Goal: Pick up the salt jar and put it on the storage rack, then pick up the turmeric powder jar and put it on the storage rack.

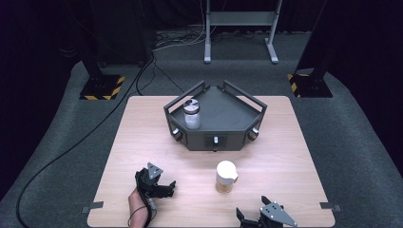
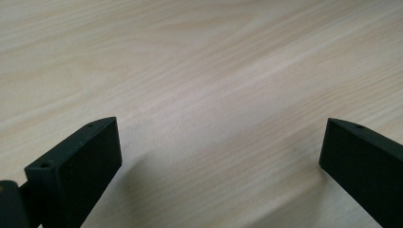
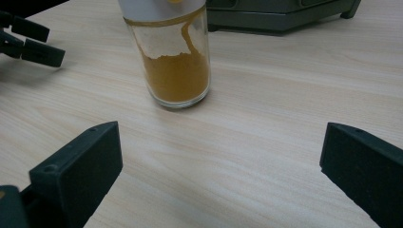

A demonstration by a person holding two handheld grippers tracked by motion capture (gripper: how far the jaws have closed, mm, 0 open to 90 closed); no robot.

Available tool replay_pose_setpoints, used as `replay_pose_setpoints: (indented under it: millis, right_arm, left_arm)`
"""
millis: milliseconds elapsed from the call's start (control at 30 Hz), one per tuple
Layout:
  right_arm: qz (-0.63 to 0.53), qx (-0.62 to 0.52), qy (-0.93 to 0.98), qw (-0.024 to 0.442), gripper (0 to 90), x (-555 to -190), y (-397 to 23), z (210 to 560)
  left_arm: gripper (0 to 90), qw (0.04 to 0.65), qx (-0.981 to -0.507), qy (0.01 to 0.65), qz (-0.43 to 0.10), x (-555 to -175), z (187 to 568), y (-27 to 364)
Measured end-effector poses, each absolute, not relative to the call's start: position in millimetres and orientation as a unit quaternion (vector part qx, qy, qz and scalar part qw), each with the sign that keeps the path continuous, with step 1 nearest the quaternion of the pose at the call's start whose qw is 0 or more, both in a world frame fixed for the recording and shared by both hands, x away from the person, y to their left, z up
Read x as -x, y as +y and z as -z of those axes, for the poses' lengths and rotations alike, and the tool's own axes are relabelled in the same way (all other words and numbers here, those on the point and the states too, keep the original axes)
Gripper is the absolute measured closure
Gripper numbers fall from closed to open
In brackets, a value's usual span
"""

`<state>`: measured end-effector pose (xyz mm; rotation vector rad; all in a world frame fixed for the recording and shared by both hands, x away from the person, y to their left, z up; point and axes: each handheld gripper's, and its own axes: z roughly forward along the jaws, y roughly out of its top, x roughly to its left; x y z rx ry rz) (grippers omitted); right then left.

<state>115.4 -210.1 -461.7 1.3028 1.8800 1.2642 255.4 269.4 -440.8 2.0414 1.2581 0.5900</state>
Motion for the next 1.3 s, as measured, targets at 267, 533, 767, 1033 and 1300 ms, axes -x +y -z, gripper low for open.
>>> replay_pose_setpoints:
  millis: [267,533,767,1033,1300]
  right_arm:
    - [-0.471,-0.482,0.693,0.256,0.0,-117.6,-209.5,463.0]
    - [-0.464,-0.487,0.694,0.256,0.0,-120.6,-206.6,460.6]
    - [-0.458,-0.481,0.700,0.262,0.0,-121.4,-202.8,456.4]
    - [-0.450,-0.486,0.702,0.263,0.0,-122.4,-198.4,455.7]
    - [-0.444,-0.487,0.704,0.266,0.0,-123.3,-193.7,454.3]
  left_arm:
    - [0.2,0.329,-0.771,0.498,-0.222,-254.4,440.7,270.7]
    - [0.3,0.330,-0.770,0.500,-0.218,-255.4,440.9,271.7]
    - [0.2,0.331,-0.772,0.498,-0.215,-256.9,440.6,273.0]
    - [0.4,0.332,-0.773,0.496,-0.215,-256.7,440.8,273.0]
    - [0.5,0.332,-0.773,0.496,-0.216,-256.5,440.9,272.9]
